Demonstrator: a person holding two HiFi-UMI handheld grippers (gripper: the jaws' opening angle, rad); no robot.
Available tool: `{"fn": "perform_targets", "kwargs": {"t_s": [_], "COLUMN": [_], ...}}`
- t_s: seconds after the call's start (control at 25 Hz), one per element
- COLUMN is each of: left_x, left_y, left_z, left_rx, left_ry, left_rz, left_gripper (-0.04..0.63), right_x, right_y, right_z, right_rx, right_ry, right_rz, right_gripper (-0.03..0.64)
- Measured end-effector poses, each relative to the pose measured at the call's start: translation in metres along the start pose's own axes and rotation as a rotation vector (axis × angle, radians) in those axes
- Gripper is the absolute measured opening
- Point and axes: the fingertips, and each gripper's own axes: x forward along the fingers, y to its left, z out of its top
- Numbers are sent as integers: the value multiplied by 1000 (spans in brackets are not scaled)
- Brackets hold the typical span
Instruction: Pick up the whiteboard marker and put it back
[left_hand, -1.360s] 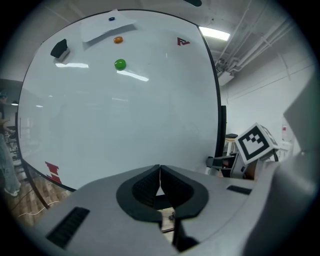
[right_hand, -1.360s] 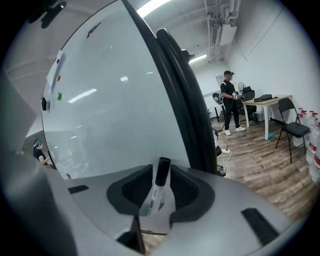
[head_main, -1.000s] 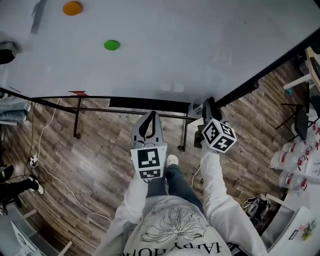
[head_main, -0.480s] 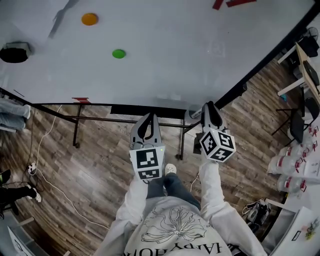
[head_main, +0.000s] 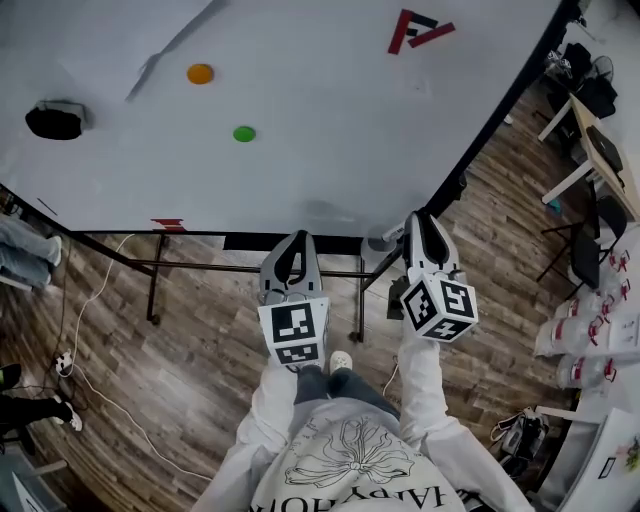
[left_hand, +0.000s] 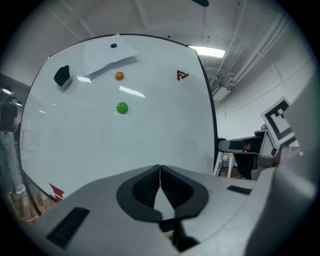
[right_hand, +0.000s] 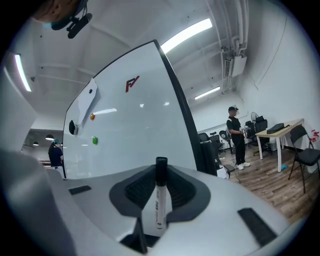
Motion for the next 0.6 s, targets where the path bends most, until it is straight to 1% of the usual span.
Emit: {"fn": "perform_targets", "kwargs": {"t_s": [0.28,0.6], "left_x": [-11,-15], "left_y": [-3,-5], "left_z": [25,39], "left_rx": [15,27], "left_ry": [-56,-90], "left_rz": [-7,-14], "left_gripper": [7,7], "right_x": [-17,-23], "right_y": [8,10], "right_z": [33,45], "right_rx": [-12,-23], "right_ry": [-65,-91], "right_rz": [3,-4], "right_gripper": [63,63]}}
